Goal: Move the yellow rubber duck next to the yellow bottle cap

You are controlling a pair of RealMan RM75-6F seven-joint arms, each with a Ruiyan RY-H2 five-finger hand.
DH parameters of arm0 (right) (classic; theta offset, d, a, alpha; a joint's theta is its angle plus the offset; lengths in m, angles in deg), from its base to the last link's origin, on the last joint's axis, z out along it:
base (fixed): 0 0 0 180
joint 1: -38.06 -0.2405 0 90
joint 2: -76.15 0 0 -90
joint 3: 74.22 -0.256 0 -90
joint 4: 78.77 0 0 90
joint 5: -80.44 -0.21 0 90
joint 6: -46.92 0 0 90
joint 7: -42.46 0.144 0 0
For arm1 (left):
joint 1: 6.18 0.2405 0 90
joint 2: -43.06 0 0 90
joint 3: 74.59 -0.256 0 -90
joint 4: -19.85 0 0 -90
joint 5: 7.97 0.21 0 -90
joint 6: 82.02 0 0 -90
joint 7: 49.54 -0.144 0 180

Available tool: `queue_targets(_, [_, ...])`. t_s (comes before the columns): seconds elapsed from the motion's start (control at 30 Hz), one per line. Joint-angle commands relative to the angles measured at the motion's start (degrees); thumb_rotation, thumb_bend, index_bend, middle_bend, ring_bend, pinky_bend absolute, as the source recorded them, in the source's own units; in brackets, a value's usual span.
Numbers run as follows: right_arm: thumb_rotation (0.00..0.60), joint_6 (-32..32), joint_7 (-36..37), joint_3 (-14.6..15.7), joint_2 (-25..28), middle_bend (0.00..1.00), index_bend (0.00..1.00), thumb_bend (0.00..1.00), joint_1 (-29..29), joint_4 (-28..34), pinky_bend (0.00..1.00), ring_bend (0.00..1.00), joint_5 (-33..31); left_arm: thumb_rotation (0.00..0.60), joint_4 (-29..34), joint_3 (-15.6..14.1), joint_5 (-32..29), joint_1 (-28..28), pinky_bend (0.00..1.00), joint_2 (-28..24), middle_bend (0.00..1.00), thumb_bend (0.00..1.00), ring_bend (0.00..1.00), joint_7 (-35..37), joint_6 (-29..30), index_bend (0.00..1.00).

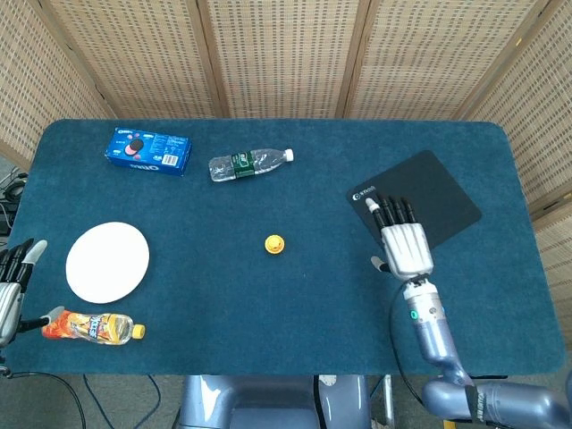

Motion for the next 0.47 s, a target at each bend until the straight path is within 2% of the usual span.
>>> queue_targets(0.03, [0.600,3.90,8.13,4.91,4.55,0.00,0.03,0.10,6.42,0.65,0.00,0.00,6.39,0.600,0.39,-0.37,0.58,-0.07,0.00,0.28,0.00,0.16,0.00,-0.86,-0.07,0.00])
queue_targets(0.27, [0.600,9.12,18.89,11.00,8.45,0.00,0.01,0.10,15.17,-1.42,0.00,0.00,14.11,0.600,0.55,-0.90,1.54,-0.31,0.00,0.91,0.00,0.16,0.00,-1.83,-0.33,0.00])
queue_targets(0.47, [0.600,11.99,26.39,12.87,8.06,0.00,0.01,0.10,21.11,-5.87,0.00,0.00,17.69,0.600,1.10,-1.29,2.63,0.04,0.00,0.92,0.00,0.16,0.00,-2.46,0.69,0.00])
